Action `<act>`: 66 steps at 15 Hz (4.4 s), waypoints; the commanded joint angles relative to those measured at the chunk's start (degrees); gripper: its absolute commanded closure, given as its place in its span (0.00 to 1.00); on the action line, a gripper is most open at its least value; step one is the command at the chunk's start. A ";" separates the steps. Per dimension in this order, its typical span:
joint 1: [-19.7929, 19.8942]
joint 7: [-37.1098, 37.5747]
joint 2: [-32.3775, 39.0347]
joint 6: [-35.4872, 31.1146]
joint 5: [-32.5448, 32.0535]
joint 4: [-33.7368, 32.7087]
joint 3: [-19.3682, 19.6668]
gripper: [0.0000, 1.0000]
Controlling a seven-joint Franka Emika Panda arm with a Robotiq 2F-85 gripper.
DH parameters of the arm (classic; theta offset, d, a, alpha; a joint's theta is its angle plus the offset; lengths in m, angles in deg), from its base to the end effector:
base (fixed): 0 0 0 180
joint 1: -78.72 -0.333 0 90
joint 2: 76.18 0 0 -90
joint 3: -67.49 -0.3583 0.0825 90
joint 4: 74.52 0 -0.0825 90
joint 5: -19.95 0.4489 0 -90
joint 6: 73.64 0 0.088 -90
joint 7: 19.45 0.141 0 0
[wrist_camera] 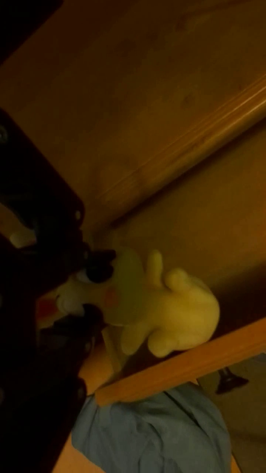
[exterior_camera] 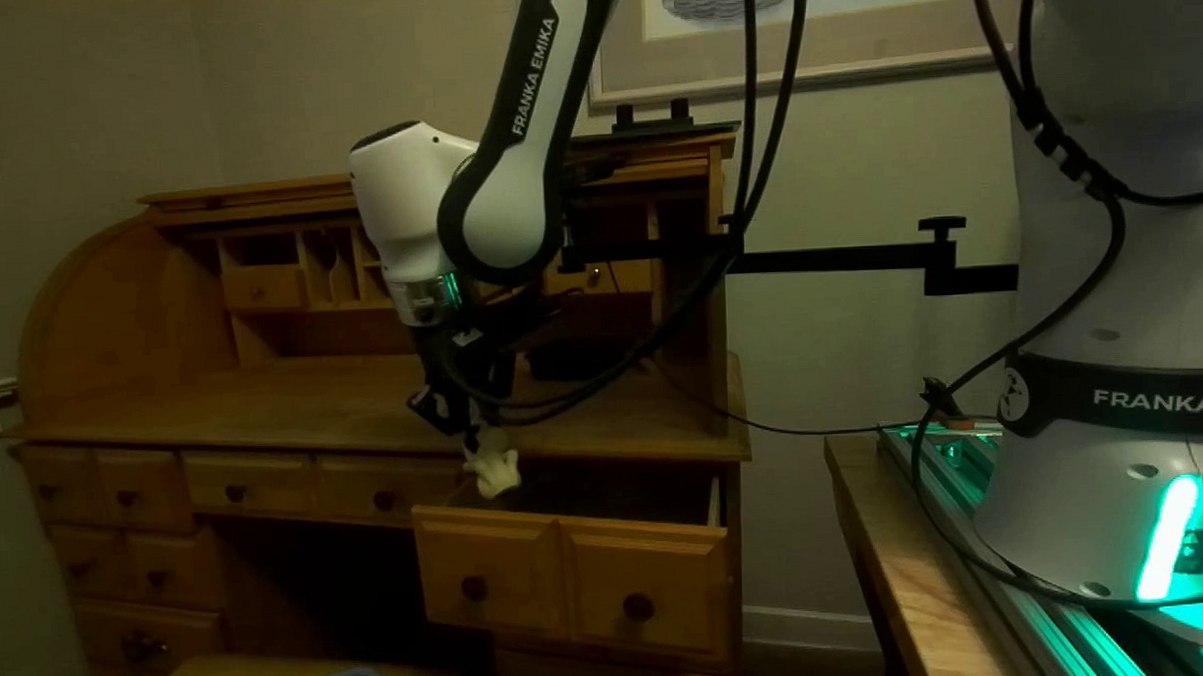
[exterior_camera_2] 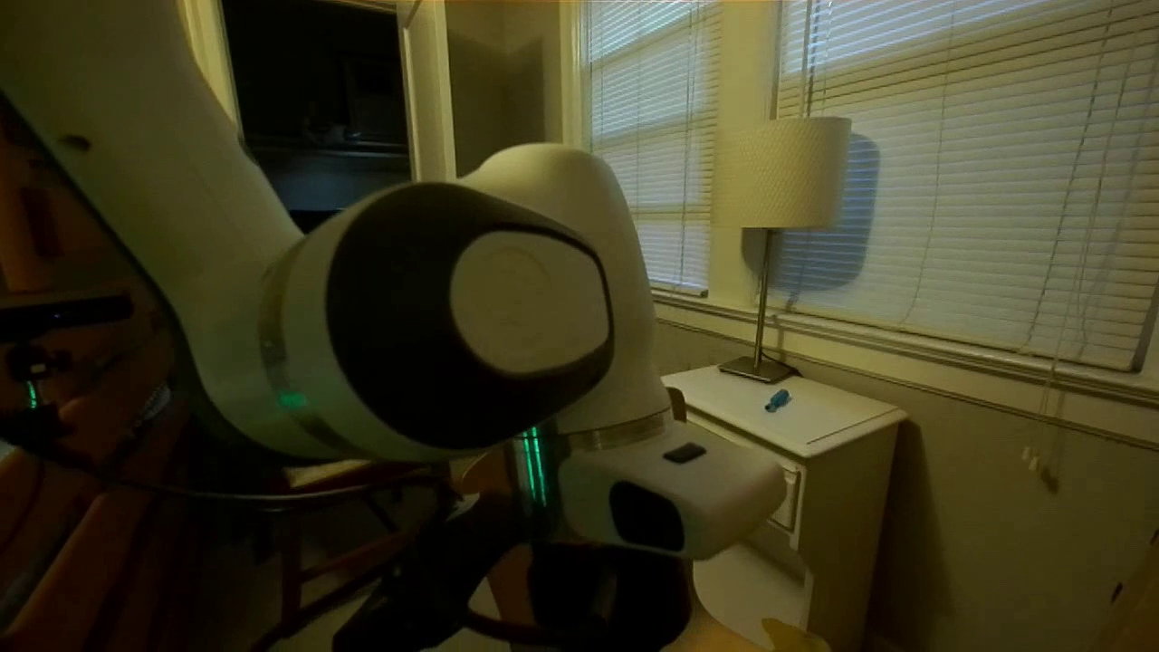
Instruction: Put the object on the dresser inside the open drawer
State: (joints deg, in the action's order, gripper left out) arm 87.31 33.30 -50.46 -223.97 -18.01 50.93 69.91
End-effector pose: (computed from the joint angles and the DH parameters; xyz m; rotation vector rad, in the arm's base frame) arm 0.5927 -0.1125 0.1237 2.7202 -0.7308 0.1466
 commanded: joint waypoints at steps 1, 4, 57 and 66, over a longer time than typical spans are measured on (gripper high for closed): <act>-3.21 -10.05 -2.09 2.90 7.43 1.36 2.52 0.92; -5.68 -16.39 -1.59 4.70 9.72 1.10 4.82 0.92; -21.35 -21.72 4.68 0.48 14.80 3.83 6.81 1.00; -28.46 -18.29 8.34 -1.76 7.93 4.03 14.26 1.00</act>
State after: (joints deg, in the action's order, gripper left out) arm 61.68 12.27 -43.25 -223.45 -6.46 54.46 80.98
